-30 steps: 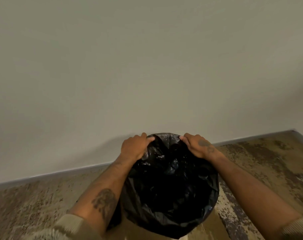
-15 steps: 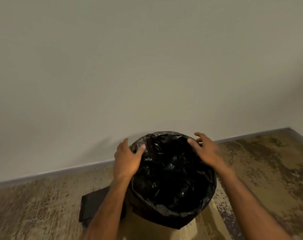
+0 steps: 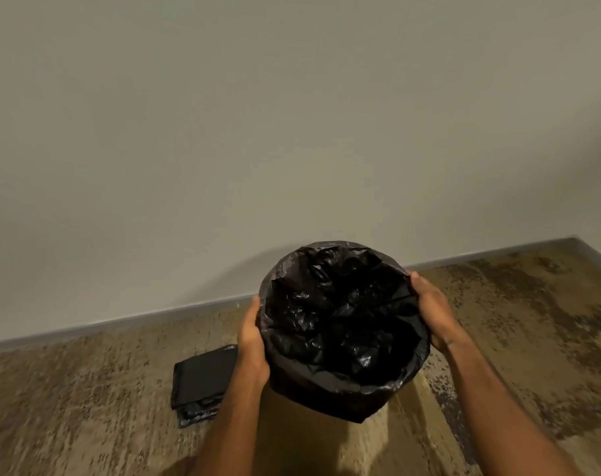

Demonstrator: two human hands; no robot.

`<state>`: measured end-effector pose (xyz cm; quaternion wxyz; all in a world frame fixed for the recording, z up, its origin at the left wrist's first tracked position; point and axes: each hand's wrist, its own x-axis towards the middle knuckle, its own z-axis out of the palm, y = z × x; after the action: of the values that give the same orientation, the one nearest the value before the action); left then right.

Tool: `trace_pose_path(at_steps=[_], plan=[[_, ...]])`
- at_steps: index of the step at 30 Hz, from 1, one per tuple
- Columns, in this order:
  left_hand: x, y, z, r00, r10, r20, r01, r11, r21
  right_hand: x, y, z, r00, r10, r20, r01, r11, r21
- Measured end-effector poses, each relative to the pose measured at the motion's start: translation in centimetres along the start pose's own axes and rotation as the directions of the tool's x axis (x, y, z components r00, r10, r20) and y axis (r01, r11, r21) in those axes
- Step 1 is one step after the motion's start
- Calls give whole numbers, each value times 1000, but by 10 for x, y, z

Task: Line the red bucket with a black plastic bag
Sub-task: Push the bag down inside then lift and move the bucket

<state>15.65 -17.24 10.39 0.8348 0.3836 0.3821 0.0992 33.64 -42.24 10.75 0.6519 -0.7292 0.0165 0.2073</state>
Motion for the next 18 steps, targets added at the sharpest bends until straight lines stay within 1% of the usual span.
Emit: trace_pose_path(at_steps=[1,2,3,4,5,6,7,8,10,13,14,16,18], plan=[[-3,0,-1,999,23,-33,-24,999,-32,-4,-2,0,1000,2,-15,-2,1000,22],[-6,-1,-4,993,62,-99,-67,996,-50,-8,-5,-1,999,3,-47,-1,999,38],[-8,0,-6,973,111,-201,-120,992,-32,-13,-8,-1,995,-4,-96,9,999,46],[-14,-2,-7,930,175,-324,-174,984,33,-22,-10,0,988,-8,-152,16,999,50],[-22,-6,-6,872,252,-420,-224,968,116,-32,-12,2,976,-13,-217,24,999,46],[-34,-12,-2,828,317,-464,-263,948,178,-44,-12,5,957,-20,-288,32,999,35],[-48,-20,6,810,348,-472,-280,937,211,-58,-10,12,934,-29,-357,37,999,16],[-60,-31,16,813,349,-465,-274,936,223,-72,-8,20,906,-29,-423,33,999,1],[-83,-54,40,848,292,-443,-242,956,167,-101,0,42,857,-18,-516,26,1000,9],[-95,-72,68,877,185,-443,-199,980,14,-123,16,71,832,-8,-554,16,1000,9],[-94,-73,74,877,161,-453,-193,981,-25,-123,21,77,828,20,-560,4,999,42],[-86,-76,76,864,141,-483,-207,975,-85,-122,30,82,826,98,-555,-9,987,161],[-80,-79,73,850,123,-513,-237,958,-163,-122,39,85,830,125,-543,18,968,250]])
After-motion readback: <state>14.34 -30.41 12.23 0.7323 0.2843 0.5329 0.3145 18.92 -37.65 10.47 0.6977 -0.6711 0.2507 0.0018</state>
